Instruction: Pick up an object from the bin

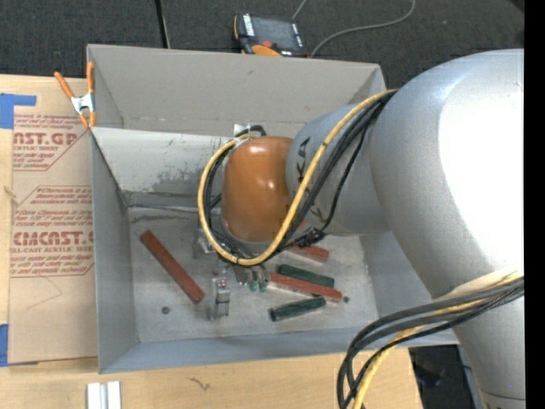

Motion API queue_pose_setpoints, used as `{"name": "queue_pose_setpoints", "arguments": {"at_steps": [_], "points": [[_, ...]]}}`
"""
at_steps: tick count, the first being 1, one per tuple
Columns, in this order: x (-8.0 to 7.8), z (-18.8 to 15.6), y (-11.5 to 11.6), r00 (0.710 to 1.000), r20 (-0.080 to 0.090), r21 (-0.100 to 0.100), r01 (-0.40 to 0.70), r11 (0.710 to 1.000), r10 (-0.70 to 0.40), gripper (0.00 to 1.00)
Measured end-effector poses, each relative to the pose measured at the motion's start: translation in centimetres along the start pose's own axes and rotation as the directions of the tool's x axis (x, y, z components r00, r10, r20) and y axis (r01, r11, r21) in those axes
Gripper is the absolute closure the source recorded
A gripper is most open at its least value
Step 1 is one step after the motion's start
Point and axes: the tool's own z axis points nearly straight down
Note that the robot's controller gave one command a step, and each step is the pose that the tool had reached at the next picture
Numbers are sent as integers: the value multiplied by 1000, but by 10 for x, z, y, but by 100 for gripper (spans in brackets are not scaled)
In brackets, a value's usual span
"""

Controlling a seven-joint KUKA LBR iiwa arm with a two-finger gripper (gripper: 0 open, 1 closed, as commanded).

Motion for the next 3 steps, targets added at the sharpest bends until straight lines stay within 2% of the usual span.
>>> {"name": "queue_pose_setpoints", "arguments": {"at_steps": [1, 2, 3], "points": [[-60, -61, -13, 994, 15, -5, -108, 994, 108, 0], [5, -16, -107, 961, 1, 0, -277, 961, 277, 0], [-1, -5, -179, 985, 11, -1, -172, 985, 172, 0]]}}
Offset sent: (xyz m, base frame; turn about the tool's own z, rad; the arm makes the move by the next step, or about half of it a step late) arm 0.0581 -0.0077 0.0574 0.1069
